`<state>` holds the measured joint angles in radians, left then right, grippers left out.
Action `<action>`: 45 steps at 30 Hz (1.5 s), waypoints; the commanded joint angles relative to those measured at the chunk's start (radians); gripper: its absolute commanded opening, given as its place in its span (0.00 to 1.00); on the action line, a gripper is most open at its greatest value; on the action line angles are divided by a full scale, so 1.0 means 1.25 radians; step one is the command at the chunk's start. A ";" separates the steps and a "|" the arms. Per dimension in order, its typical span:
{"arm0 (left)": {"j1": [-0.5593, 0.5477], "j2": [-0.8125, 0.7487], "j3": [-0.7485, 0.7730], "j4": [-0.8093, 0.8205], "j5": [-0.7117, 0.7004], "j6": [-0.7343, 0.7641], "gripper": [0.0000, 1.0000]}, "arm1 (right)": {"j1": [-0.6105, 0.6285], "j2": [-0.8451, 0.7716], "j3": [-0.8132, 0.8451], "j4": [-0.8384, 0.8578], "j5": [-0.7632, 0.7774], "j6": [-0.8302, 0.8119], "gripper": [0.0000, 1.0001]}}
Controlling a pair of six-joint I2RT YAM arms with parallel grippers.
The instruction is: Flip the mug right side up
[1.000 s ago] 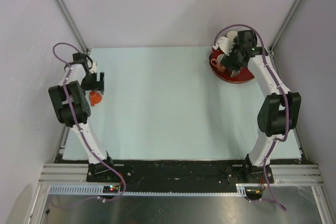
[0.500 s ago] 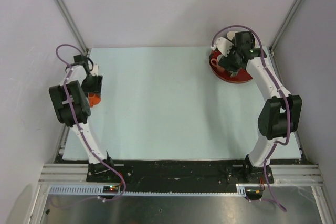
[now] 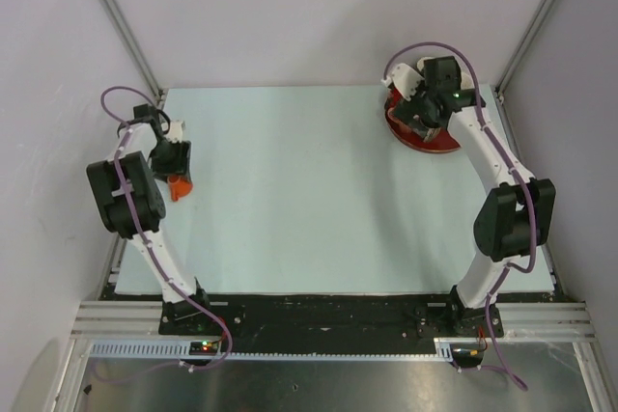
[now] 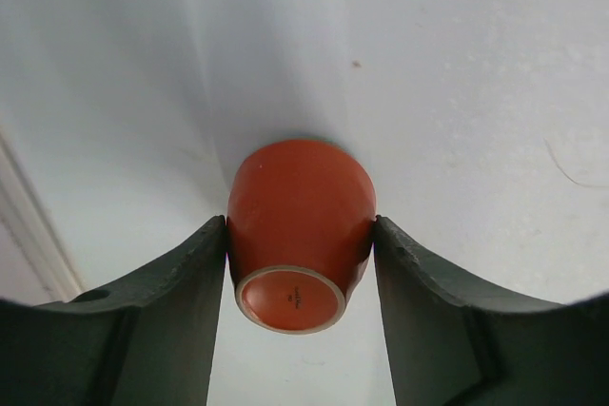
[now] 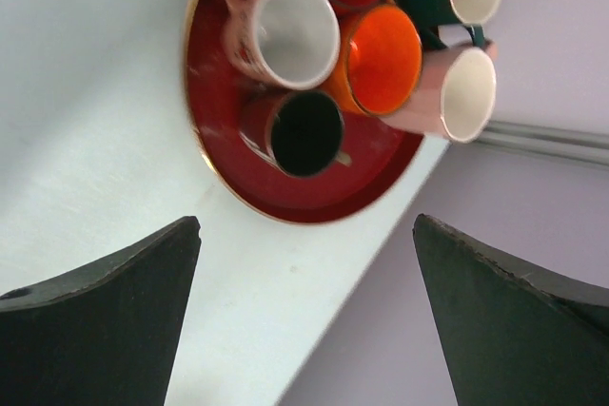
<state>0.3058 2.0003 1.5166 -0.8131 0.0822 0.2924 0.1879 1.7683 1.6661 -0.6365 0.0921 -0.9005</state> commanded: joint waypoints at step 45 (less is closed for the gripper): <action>-0.231 -0.247 0.228 -0.038 0.566 -0.306 0.00 | 0.383 0.427 0.083 1.391 -0.730 1.597 0.57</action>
<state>0.0360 1.7184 1.7496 -0.8776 0.7208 -0.0460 0.6636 2.2967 1.7157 0.9726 -0.7715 1.0740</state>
